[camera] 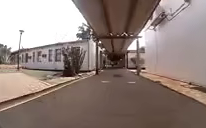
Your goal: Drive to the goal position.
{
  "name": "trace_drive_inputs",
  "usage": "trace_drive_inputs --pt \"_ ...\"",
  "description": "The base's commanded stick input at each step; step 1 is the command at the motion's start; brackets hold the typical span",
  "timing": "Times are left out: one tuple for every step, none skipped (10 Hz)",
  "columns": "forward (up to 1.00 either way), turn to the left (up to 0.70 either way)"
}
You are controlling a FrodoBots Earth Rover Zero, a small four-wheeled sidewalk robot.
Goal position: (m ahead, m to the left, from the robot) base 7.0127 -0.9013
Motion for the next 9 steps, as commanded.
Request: trace_drive_inputs --pt "0.50 0.00" --pt "0.50 0.00" --pt "0.50 0.00" --pt "0.50 0.00" --pt "0.50 0.00" --pt "0.50 -0.16" --pt "0.50 -0.33" --pt "0.50 -0.31" --pt "0.50 -0.07"
